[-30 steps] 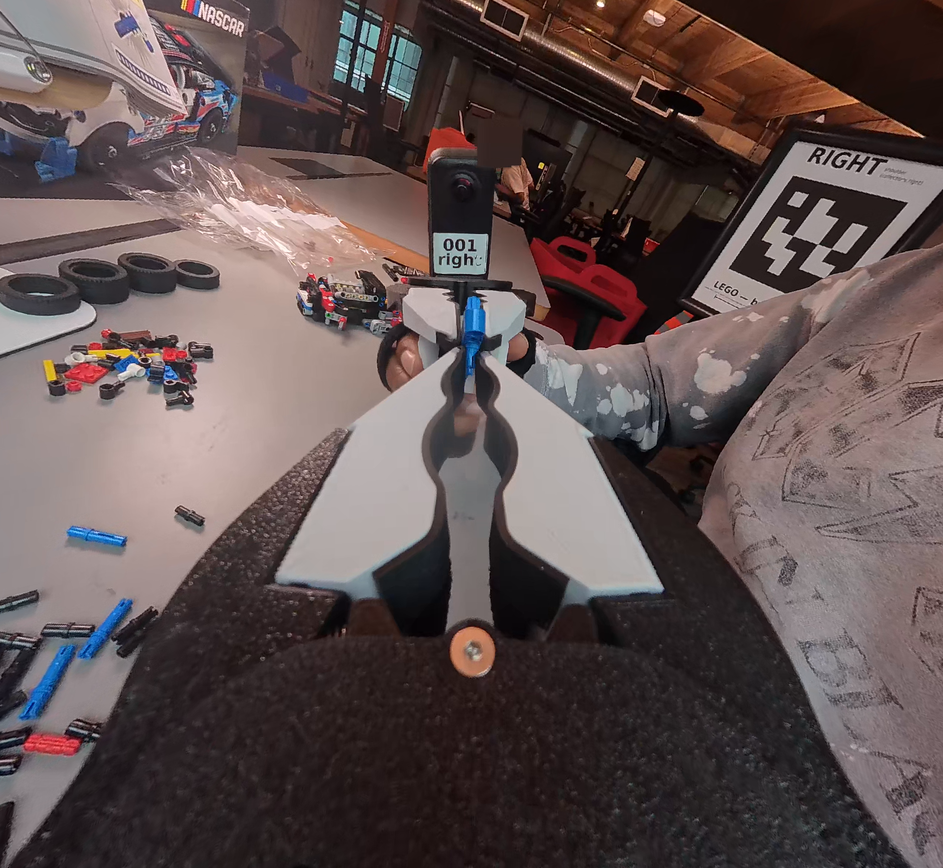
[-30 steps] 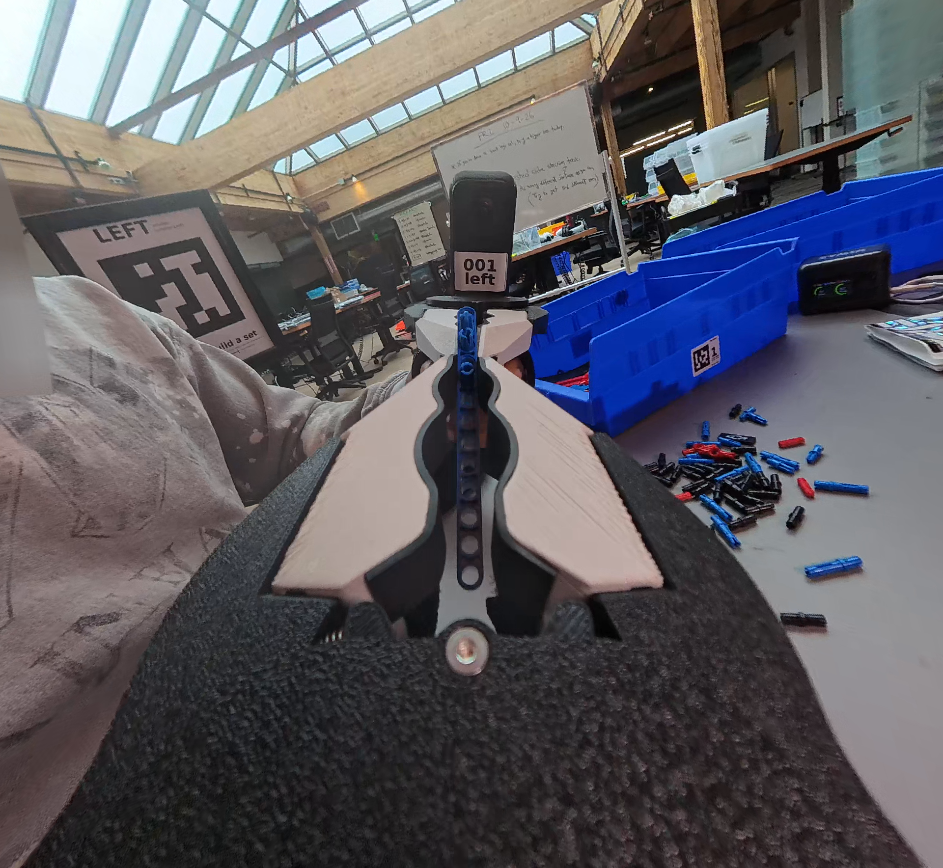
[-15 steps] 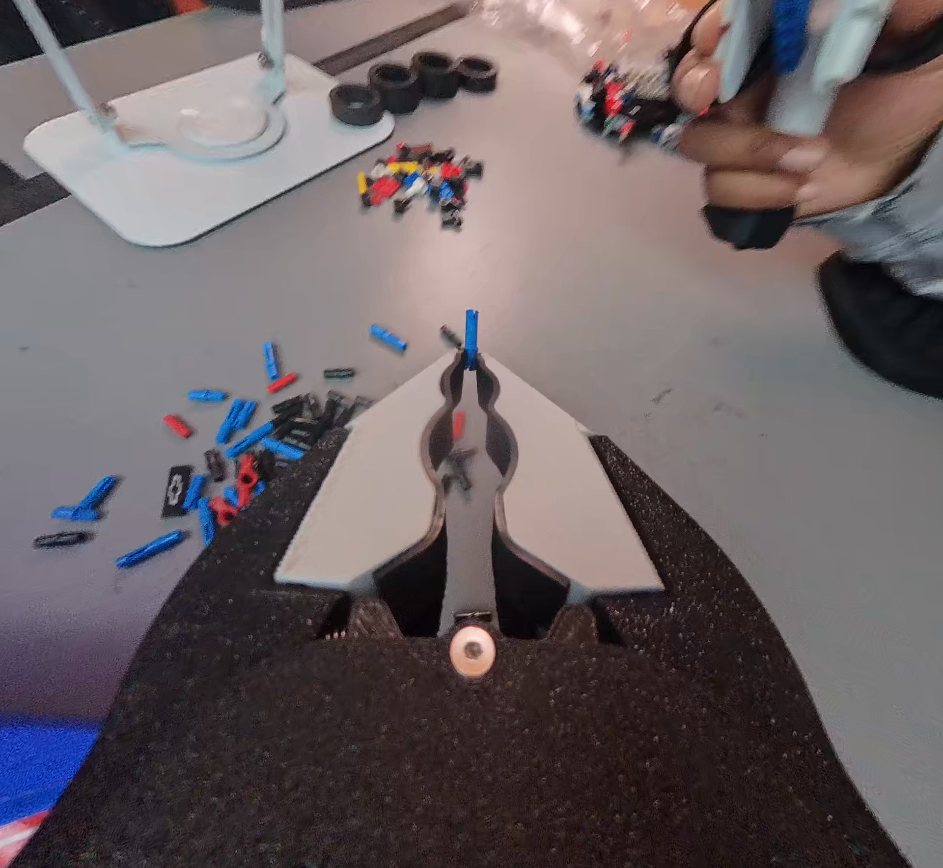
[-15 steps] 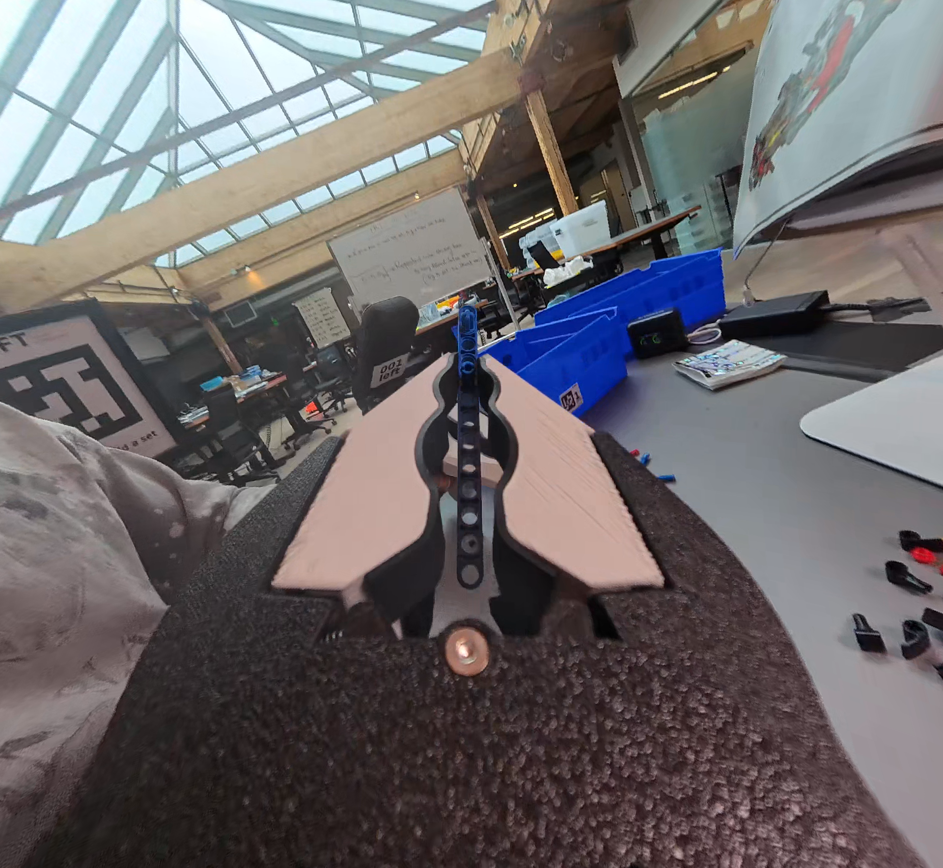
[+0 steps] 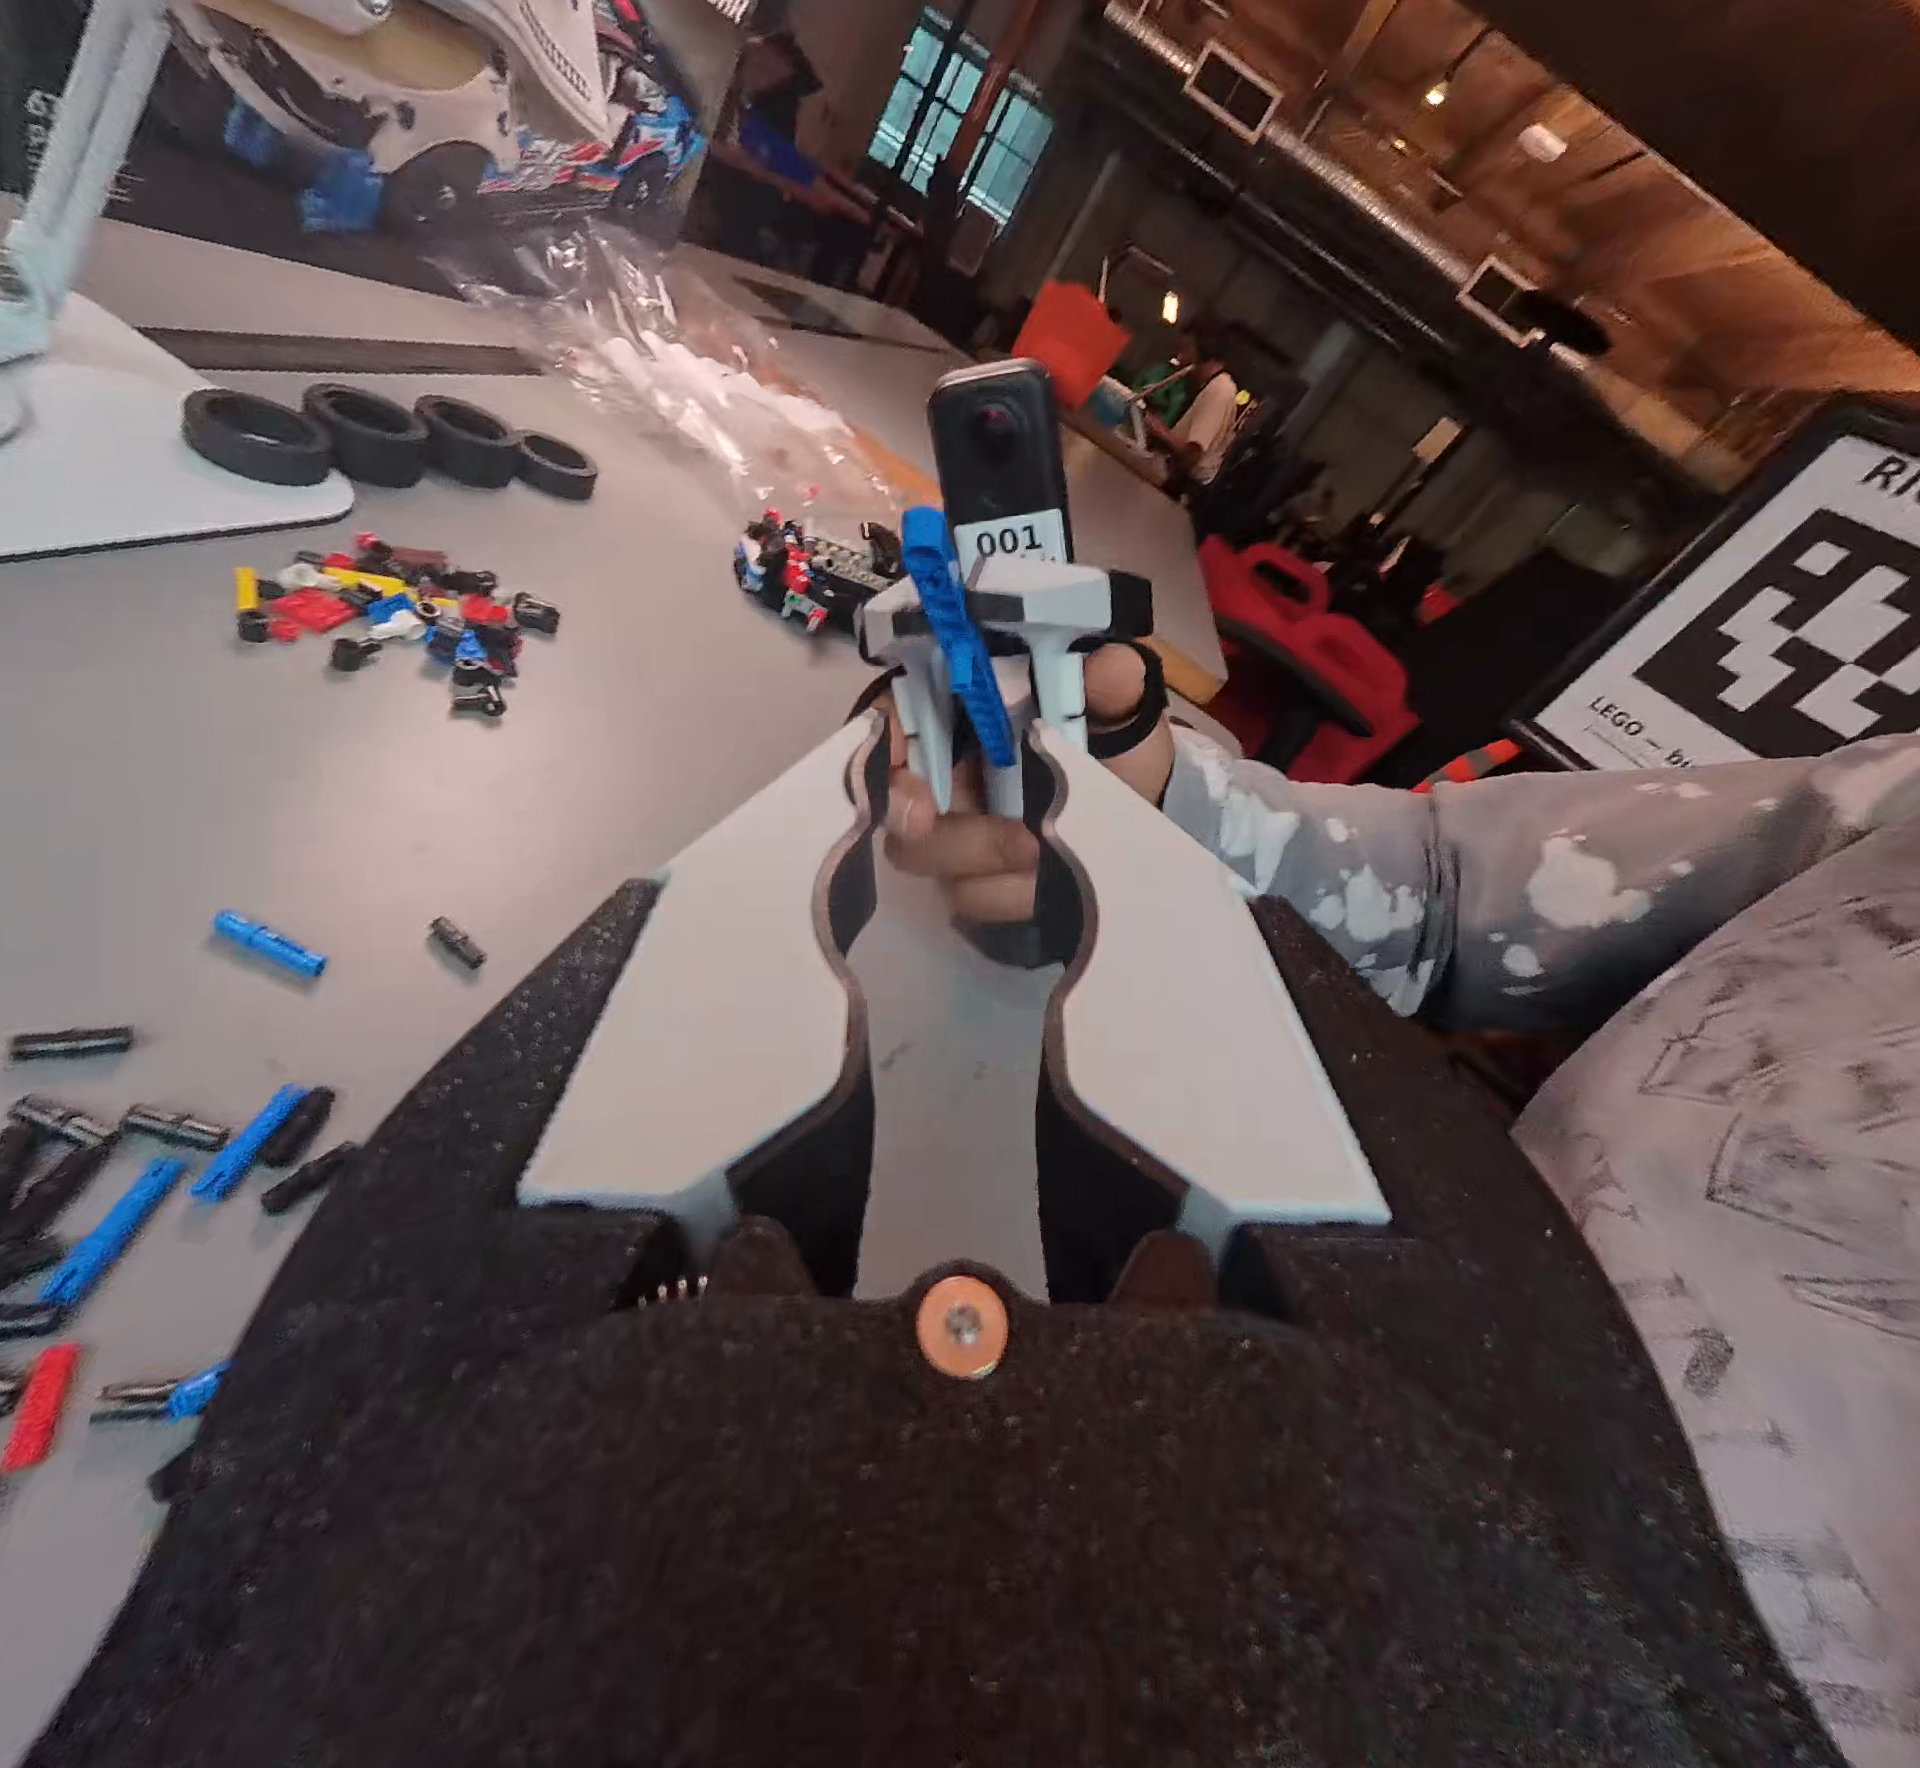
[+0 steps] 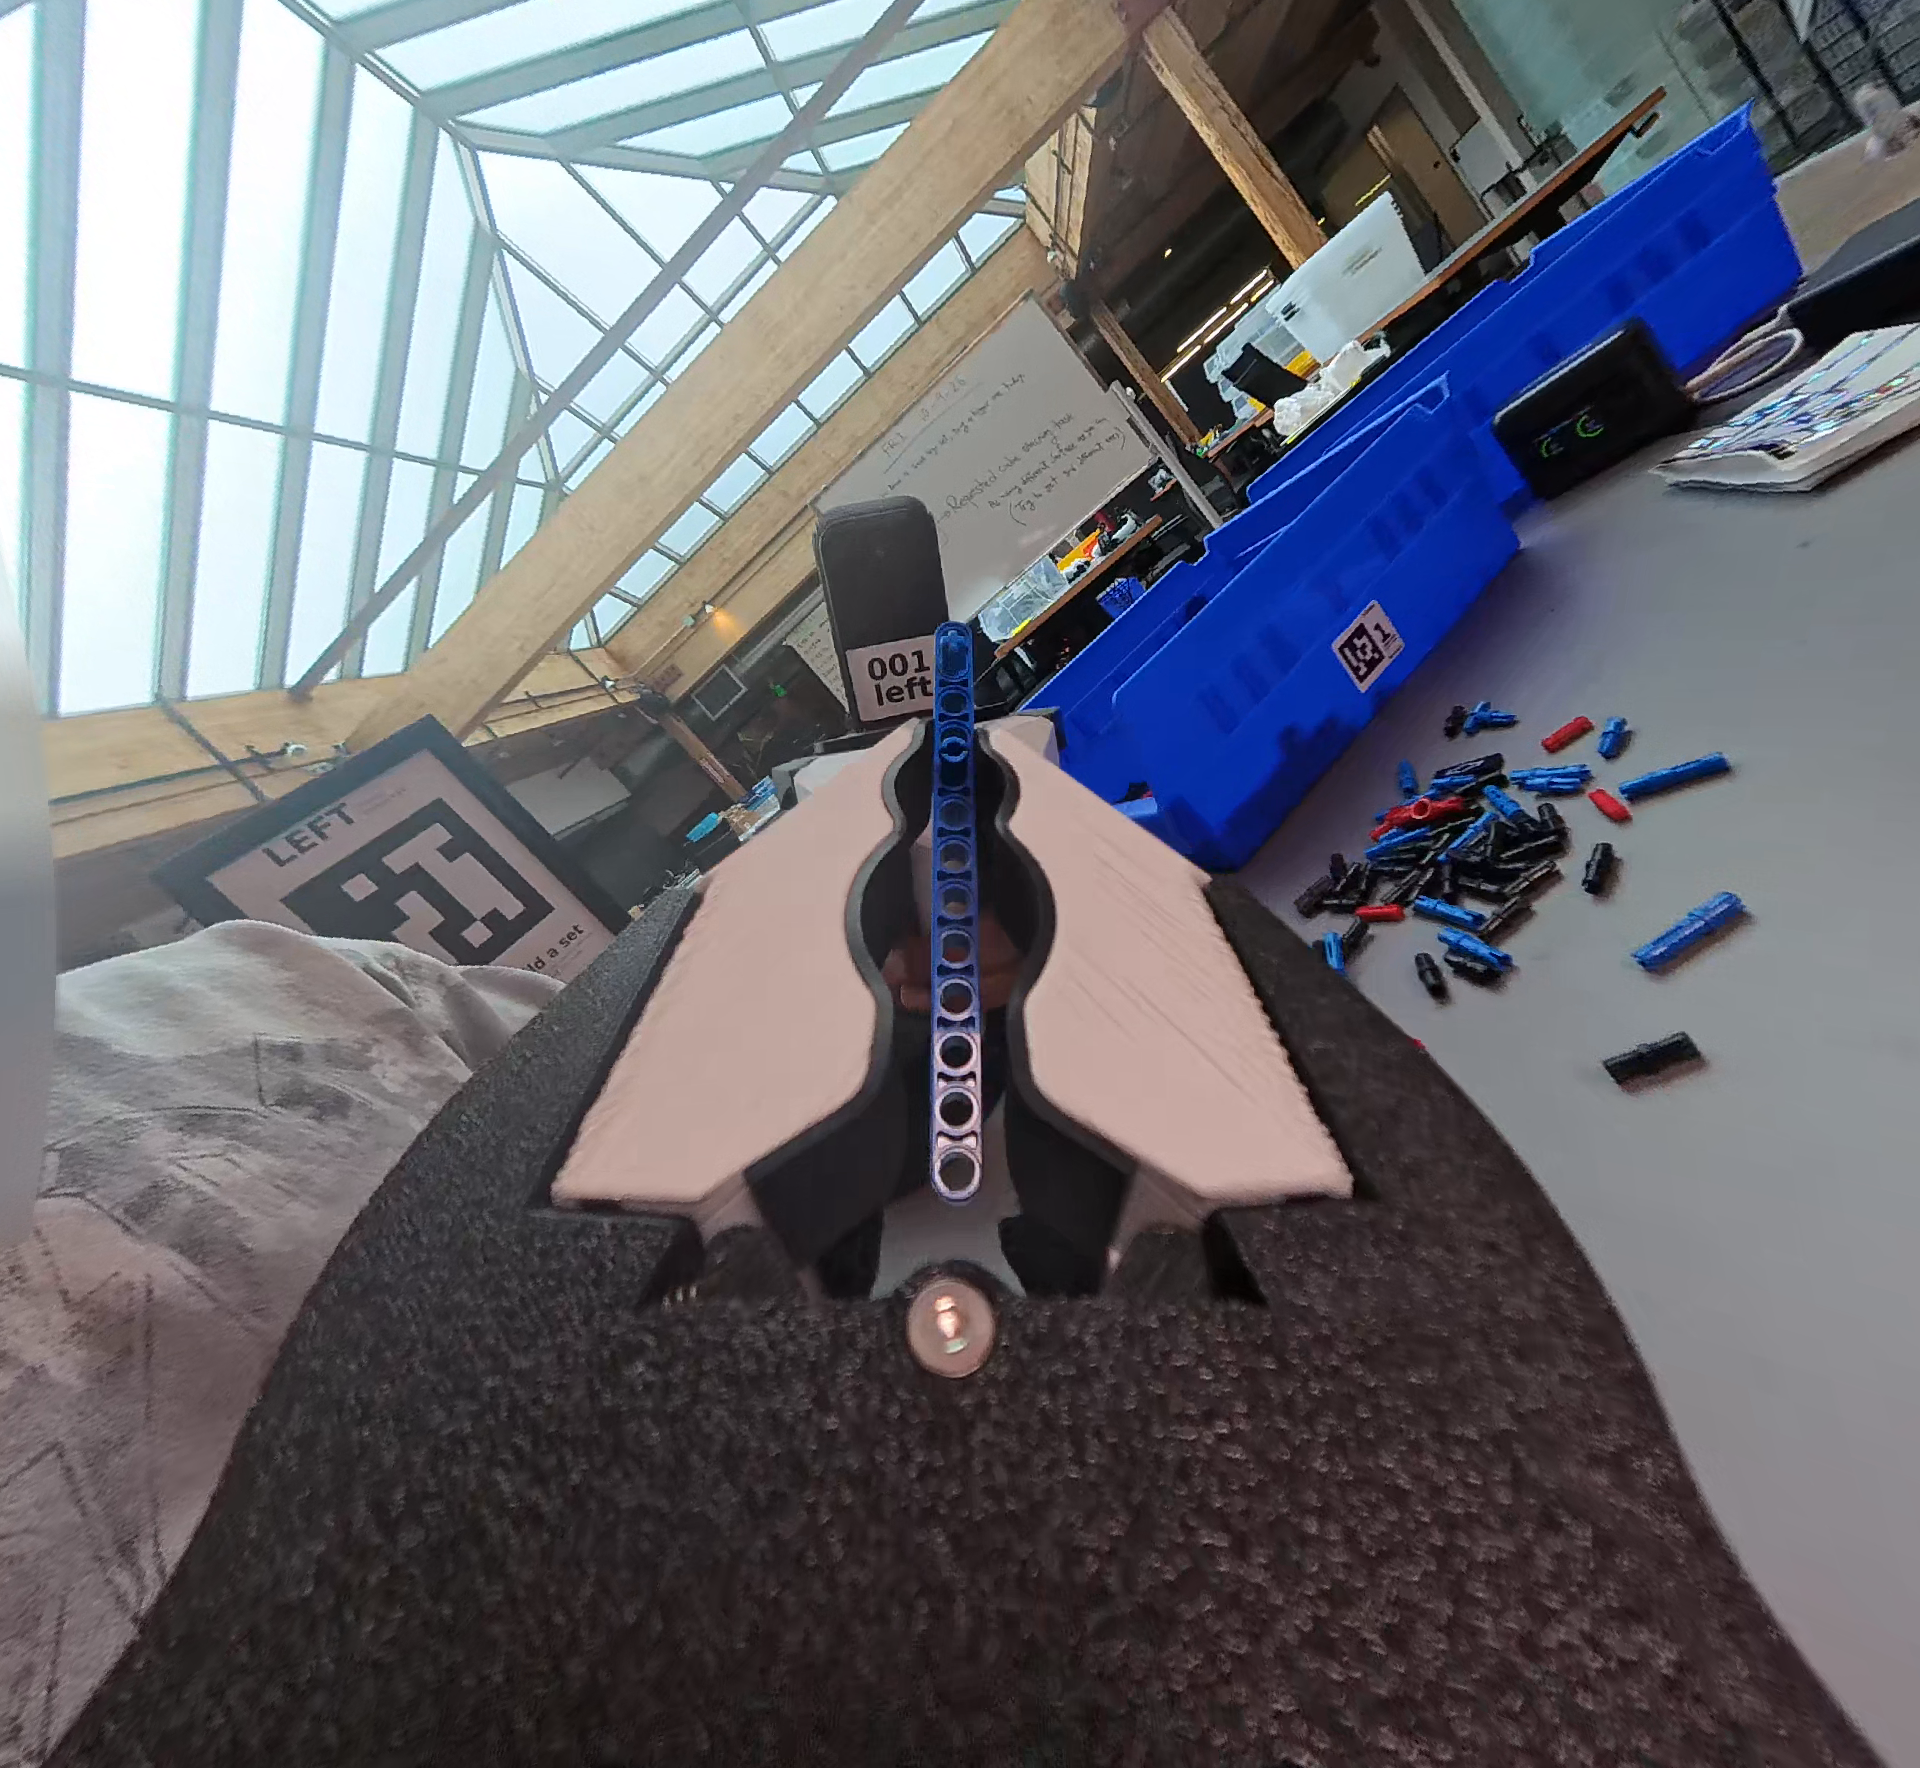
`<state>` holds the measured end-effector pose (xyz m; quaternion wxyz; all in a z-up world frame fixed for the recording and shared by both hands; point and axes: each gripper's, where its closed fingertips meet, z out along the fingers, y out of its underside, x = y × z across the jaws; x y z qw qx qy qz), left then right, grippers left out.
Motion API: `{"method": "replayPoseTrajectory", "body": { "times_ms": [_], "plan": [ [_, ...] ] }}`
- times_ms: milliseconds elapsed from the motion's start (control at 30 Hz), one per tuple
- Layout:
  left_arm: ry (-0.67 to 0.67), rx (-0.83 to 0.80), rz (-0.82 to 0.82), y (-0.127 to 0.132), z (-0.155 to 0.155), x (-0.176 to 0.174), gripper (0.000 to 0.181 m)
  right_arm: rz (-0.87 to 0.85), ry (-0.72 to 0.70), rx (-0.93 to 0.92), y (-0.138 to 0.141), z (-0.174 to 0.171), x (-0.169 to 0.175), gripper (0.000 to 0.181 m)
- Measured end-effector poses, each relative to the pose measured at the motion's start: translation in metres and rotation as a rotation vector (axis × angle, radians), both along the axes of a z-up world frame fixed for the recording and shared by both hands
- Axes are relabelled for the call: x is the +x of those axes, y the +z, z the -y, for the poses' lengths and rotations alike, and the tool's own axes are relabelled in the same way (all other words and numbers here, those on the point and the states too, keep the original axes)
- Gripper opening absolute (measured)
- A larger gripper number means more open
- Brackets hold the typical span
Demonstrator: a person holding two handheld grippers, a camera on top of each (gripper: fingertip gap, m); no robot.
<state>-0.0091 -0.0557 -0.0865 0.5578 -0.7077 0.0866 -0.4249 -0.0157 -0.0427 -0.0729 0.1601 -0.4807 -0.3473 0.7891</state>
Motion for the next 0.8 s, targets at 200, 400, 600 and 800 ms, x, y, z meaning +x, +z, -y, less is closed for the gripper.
{"method": "replayPoseTrajectory", "body": {
  "times_ms": [200, 400, 600, 800],
  "plan": [
    [-0.027, -0.008, -0.006, -0.003, 0.002, 0.006, 0.002, -0.003, 0.015, 0.038, -0.002, 0.016, -0.007, 0.007],
    [-0.067, -0.037, 0.099, -0.002, 0.005, 0.007, 0.002, -0.002, 0.008, 0.096, -0.003, 0.020, -0.006, 0.007],
    [-0.091, -0.057, 0.090, -0.003, 0.006, 0.007, 0.000, -0.023, -0.053, 0.192, 0.000, 0.019, -0.005, 0.006],
    [-0.033, -0.024, 0.003, -0.002, 0.012, -0.018, 0.001, -0.264, -0.266, -0.083, 0.060, -0.054, 0.031, 0.004]
  ]
}}
